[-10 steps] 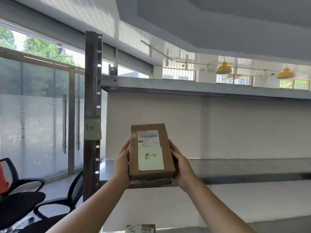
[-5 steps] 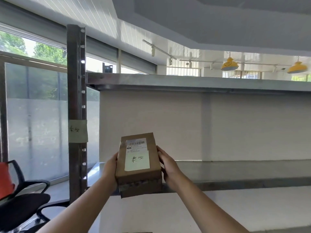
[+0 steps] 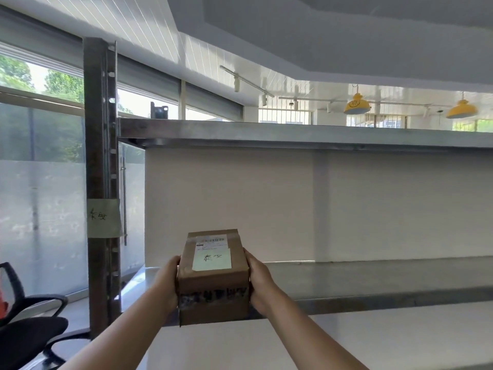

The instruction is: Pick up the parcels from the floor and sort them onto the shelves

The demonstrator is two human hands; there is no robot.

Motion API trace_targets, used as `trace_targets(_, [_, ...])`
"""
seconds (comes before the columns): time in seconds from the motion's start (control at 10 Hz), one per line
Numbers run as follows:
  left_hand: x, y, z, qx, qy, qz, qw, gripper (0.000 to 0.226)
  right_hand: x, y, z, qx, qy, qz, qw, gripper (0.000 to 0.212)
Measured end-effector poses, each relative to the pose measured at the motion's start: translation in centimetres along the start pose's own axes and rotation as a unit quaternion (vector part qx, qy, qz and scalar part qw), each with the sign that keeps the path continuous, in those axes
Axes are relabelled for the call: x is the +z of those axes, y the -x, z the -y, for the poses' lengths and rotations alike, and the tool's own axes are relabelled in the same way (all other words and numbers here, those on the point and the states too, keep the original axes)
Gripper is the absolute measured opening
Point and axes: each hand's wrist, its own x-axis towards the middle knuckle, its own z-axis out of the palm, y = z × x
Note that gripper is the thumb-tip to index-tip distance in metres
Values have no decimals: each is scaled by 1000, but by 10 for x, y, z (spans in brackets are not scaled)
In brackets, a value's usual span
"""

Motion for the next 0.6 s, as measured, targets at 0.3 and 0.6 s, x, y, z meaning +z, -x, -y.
trace_targets(0.3, [-2, -14, 15, -51, -45, -6, 998, 53, -6, -24, -17, 54, -41, -38, 997, 56])
trace_targets(0.6, [-27, -23, 28, 18, 34, -62, 997, 55, -15, -21, -11, 36, 4, -82, 996, 59])
